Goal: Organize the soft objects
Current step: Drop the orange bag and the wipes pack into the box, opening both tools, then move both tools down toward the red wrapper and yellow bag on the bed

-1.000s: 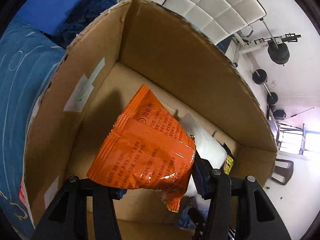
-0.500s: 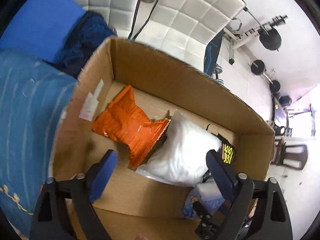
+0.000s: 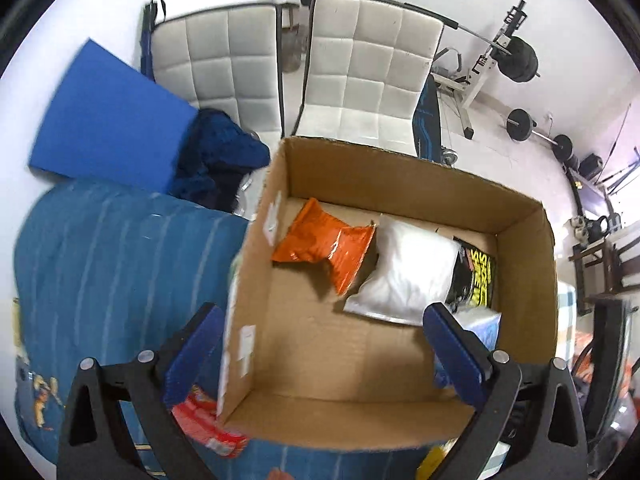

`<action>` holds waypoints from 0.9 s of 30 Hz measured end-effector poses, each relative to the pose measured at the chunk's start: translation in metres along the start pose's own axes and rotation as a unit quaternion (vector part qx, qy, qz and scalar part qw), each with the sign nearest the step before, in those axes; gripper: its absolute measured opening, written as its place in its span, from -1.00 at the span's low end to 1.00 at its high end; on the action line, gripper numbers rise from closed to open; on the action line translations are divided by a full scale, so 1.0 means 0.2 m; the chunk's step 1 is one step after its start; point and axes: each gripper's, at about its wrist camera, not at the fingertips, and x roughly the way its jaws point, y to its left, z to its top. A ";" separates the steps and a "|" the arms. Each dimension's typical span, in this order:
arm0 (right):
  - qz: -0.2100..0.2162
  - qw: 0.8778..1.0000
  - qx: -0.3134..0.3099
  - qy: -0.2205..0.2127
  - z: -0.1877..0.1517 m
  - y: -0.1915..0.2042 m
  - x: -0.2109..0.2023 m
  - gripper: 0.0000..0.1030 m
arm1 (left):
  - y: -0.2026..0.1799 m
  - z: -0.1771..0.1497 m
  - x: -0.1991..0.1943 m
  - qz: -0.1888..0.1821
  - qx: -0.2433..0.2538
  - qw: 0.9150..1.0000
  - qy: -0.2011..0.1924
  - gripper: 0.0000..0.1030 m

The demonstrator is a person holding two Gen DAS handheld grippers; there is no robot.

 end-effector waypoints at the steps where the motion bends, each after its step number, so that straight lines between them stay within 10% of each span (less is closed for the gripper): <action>1: 0.001 1.000 0.000 -0.006 -0.03 0.01 -0.03 0.80 | -0.01 -0.03 -0.02 0.005 0.008 1.000 -0.001 0.99; 27: -0.008 0.989 -0.054 -0.134 -0.59 0.16 -0.67 0.80 | -0.04 -0.42 -0.56 0.052 0.072 0.993 -0.084 0.99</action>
